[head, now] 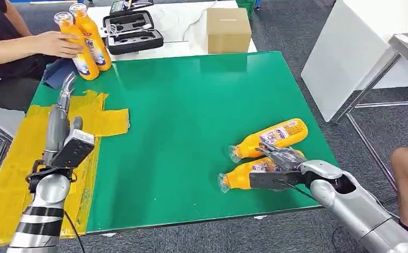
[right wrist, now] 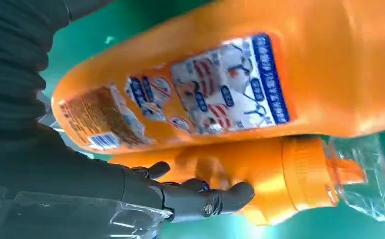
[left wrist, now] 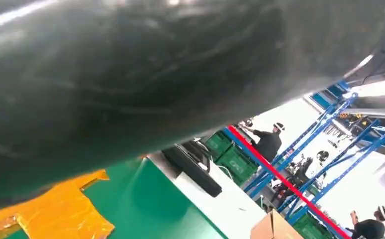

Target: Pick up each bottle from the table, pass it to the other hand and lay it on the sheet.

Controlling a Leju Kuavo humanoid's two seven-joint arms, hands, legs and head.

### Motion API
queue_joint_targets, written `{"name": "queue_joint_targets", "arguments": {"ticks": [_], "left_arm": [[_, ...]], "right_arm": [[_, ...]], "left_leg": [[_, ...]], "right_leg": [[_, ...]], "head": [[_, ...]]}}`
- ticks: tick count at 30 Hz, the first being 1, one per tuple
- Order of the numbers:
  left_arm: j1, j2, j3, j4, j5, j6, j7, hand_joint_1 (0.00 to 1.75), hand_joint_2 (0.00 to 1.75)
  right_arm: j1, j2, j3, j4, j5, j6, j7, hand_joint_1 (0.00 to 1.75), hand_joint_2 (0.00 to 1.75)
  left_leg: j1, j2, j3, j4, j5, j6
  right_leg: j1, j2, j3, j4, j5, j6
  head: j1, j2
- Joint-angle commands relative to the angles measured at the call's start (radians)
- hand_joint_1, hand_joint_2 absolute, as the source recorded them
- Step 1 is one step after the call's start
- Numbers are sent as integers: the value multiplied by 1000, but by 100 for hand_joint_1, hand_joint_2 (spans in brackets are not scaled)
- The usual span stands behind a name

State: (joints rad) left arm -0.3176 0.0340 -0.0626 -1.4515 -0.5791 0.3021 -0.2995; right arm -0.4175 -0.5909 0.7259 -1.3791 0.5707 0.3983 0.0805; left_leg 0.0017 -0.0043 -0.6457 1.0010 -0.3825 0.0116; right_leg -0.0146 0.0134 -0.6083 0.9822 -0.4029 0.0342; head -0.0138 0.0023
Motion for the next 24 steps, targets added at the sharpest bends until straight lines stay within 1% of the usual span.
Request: {"name": "queue_joint_targets", "arguments": {"ticks": [1, 2, 3, 6, 7, 8, 9, 12, 13, 14, 15, 16, 18, 19, 21, 22, 23, 24], "left_arm": [[-21, 15, -3, 56, 11, 7, 5, 0, 0], [-11, 16, 4, 47, 9, 7, 6, 0, 0], [-3, 15, 12, 40, 9, 8, 6, 0, 0], [1, 14, 15, 36, 9, 9, 6, 0, 0], [8, 11, 23, 31, 9, 10, 7, 0, 0], [15, 11, 28, 25, 8, 11, 6, 0, 0], [22, 11, 34, 21, 6, 11, 5, 0, 0], [37, 9, 55, 15, 4, 8, -3, 0, 0], [39, 9, 58, 15, 5, 6, -4, 0, 0], [39, 10, 59, 17, 7, 3, -5, 0, 0], [36, 8, 61, 20, 7, 3, -6, 0, 0], [36, 8, 61, 20, 7, 3, -6, 0, 0], [34, 7, 61, 22, 7, 3, -6, 0, 0], [32, 7, 61, 24, 8, 2, -6, 0, 0], [28, 7, 58, 30, 13, -2, -7, 0, 0], [24, 7, 56, 33, 15, -4, -7, 0, 0], [21, 9, 53, 36, 16, -5, -7, 0, 0], [20, 9, 51, 37, 17, -5, -7, 0, 0]], "right_arm": [[-41, -83, 68, -31, -48, -16, 10, 0, 175], [-37, -100, 48, -65, -60, -29, 14, 0, 175], [-38, -113, 35, -88, -73, -17, 22, 0, 175], [-37, -120, 29, -103, -76, -16, 23, 0, 175], [-26, -136, 8, -135, -85, -37, 24, 0, 175], [-19, -161, -7, -171, -92, -43, 23, 0, 175], [-8, -193, -28, -211, -119, -38, 23, 0, 175], [54, -317, -102, -347, -181, -13, 35, 0, 175], [77, -333, -118, -363, -184, -12, 37, 0, 175], [93, -344, -123, -369, -185, -12, 37, 0, 175], [111, -348, -133, -377, -187, -11, 36, 0, 175], [111, -348, -133, -377, -187, -11, 36, 0, 175], [110, -337, -130, -369, -179, -10, 41, 0, 175], [120, -331, -135, -362, -164, -4, 47, 0, 175], [159, -325, -141, -351, -122, -7, 53, 0, 175], [178, -323, -139, -343, -111, -15, 51, 0, 175], [195, -316, -143, -336, -94, -22, 49, 0, 175], [203, -312, -145, -331, -88, -24, 47, 0, 175]], "left_leg": [[0, -1, 3, 0, -1, -1], [0, -1, 5, 0, -2, -1], [0, -1, 2, 0, -1, -1], [-1, 0, 3, 1, -1, 0], [-1, 0, 2, 0, -1, 0], [0, 0, 3, 1, -1, 0], [-1, -1, 1, 0, 0, 1], [-2, -2, 1, 2, -2, 0], [-2, -4, 0, 1, -1, 1], [-2, -5, 1, 2, -2, 0], [-2, -5, 0, 1, 0, 1], [-1, -5, 2, 2, -2, 0], [-1, -3, -1, 0, 0, 1], [-1, -3, 2, 1, -2, 0], [-1, -3, 0, 0, 0, 1], [0, -3, 2, 0, -1, 0], [0, -4, 0, 0, 0, 1], [0, -5, 2, -1, -1, 0]], "right_leg": [[0, -2, 3, 0, -1, -1], [1, -2, 5, 0, -2, -2], [0, -2, 2, 1, -1, -1], [-1, -1, 3, 1, -2, -1], [-1, -1, 3, 0, -1, -1], [0, -1, 4, 1, -2, -1], [-1, -1, 1, 1, -1, 0], [-2, -3, 2, 3, -3, -1], [-3, -4, 0, 2, -3, 0], [-2, -6, 3, 2, -4, -1], [-2, -5, 2, 1, -2, 0], [-2, -5, 4, 1, -4, -1], [-2, -3, 1, 0, -1, 0], [-1, -3, 4, 0, -2, -1], [-1, -3, 2, -1, -1, 0], [-1, -3, 4, -1, -1, -1], [-1, -3, 2, -1, -1, 0], [0, -5, 4, -2, -1, -1]], "head": [[0, 0], [0, 0], [0, 0], [0, 0], [0, 0], [0, 0], [0, 0], [0, 0], [0, 0], [0, 0], [0, 0], [0, 0], [0, 0], [0, 0], [0, 0], [0, 0], [0, 0], [0, 0]]}}
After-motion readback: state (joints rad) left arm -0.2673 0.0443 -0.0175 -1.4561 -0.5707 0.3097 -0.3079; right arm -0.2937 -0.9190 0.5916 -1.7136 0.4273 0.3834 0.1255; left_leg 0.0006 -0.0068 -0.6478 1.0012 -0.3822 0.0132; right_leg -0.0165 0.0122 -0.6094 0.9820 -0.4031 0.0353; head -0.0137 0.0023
